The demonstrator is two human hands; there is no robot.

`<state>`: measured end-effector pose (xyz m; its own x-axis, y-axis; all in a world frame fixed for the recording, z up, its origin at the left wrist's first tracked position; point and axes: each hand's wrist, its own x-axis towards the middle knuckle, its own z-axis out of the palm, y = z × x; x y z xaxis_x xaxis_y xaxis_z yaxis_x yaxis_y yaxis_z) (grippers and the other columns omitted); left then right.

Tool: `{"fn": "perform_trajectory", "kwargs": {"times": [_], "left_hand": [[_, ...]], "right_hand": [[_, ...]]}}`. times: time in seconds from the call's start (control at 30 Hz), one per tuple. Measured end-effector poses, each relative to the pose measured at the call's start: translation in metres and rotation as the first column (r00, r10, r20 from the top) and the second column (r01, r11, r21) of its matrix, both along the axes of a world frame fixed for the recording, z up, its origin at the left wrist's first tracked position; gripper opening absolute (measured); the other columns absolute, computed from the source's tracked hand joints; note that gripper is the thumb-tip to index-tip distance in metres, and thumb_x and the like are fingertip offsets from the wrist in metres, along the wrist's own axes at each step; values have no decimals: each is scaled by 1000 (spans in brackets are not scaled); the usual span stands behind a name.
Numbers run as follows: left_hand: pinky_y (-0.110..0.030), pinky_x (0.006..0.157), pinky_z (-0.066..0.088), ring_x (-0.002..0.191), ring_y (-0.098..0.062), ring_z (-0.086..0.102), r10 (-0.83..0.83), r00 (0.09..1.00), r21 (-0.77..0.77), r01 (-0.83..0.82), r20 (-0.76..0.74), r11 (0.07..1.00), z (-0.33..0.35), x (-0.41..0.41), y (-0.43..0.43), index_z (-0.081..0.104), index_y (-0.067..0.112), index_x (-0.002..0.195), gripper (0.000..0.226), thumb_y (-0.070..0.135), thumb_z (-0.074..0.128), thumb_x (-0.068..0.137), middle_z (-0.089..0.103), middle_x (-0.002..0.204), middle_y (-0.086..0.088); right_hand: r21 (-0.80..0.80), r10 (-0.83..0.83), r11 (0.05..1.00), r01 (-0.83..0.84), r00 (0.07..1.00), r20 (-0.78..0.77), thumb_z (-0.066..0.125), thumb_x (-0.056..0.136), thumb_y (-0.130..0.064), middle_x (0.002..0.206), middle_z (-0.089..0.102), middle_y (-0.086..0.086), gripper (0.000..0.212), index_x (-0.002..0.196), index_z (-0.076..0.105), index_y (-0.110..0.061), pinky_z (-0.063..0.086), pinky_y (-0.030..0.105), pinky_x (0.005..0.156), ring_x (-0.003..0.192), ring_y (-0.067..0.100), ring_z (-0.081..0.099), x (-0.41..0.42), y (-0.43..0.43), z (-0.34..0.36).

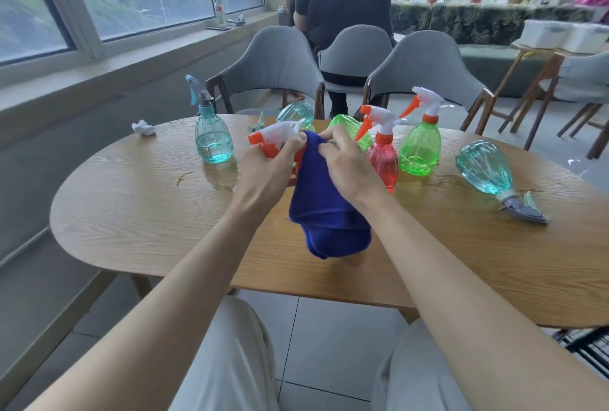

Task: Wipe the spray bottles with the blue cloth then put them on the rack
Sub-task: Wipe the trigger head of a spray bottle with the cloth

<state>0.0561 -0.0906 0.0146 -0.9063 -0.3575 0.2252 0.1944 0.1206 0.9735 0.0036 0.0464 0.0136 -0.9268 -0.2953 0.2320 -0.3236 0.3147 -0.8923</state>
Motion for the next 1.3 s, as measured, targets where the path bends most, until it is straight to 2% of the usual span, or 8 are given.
{"fn": "perform_trajectory", "kwargs": {"times": [0.2, 0.4, 0.5, 0.73, 0.87, 1.03, 1.2, 1.3], "left_hand": [[-17, 57, 55, 64, 1, 66, -30, 1000, -72, 29, -5, 997, 3, -1, 2, 74, 11, 98, 20, 26, 63, 106, 70, 79, 1], [-41, 61, 66, 77, -28, 74, 97, 995, -82, -95, 10, 992, -1, -7, 4, 73, 6, 94, 28, 34, 70, 99, 75, 90, -17], [-57, 74, 64, 84, -36, 74, 144, 989, -72, -143, 10, 987, -2, -7, 6, 72, 7, 91, 39, 46, 72, 94, 75, 85, -13], [-55, 79, 66, 90, -28, 79, 254, 961, 233, -274, 114, 933, -2, -18, 1, 78, 19, 101, 32, 47, 75, 85, 80, 93, -4], [-50, 66, 68, 87, -32, 77, 248, 965, 219, -261, 89, 940, -3, -17, 2, 77, 17, 99, 20, 36, 73, 93, 79, 95, -9], [-50, 86, 64, 78, -17, 73, 277, 960, 128, -280, 38, 952, -9, -17, 2, 76, 17, 90, 27, 44, 75, 91, 76, 82, 2], [-52, 84, 65, 81, -17, 76, 303, 951, 209, -308, 54, 928, -4, -23, 2, 77, 19, 88, 28, 47, 76, 88, 78, 81, 4], [-52, 83, 64, 82, -22, 76, 289, 957, 157, -291, 38, 944, -2, -22, 2, 76, 18, 85, 28, 46, 75, 89, 78, 80, 0]], "right_hand": [[21, -42, 999, 44, 995, -86, 45, 109, -17, 109, 65, 1, 23, 110, 68, -16, 44, 25, 81, 101, 13, 60, 0, -1, 0], [49, -127, 988, 148, 946, -300, 45, 112, -21, 111, 62, -3, 23, 115, 67, -15, 43, 16, 82, 99, 8, 59, 8, -7, -13], [90, -130, 981, 173, 923, -362, 41, 114, -25, 117, 60, -5, 30, 125, 67, -15, 44, 23, 85, 100, 6, 56, 9, -6, -20], [293, 22, 921, 259, 713, -701, 57, 107, -26, 148, 51, 5, 48, 153, 52, -13, 41, 39, 115, 138, 25, 49, 25, -2, -48], [350, 5, 884, 311, 742, -670, 47, 109, -44, 147, 54, 1, 51, 155, 48, -23, 45, 43, 110, 136, 23, 51, 16, 3, -44], [246, -139, 941, 233, 928, -346, 36, 110, -54, 130, 63, -5, 45, 143, 56, -29, 45, 36, 88, 121, 22, 59, 8, 0, -33], [467, 28, 768, 438, 706, -708, 57, 100, -50, 153, 47, 11, 70, 159, 35, -19, 42, 53, 113, 136, 34, 46, 22, -11, -50], [370, -43, 844, 387, 738, -673, 60, 95, -61, 147, 53, 4, 74, 155, 42, -22, 48, 46, 104, 128, 28, 52, 15, -6, -45]]}}
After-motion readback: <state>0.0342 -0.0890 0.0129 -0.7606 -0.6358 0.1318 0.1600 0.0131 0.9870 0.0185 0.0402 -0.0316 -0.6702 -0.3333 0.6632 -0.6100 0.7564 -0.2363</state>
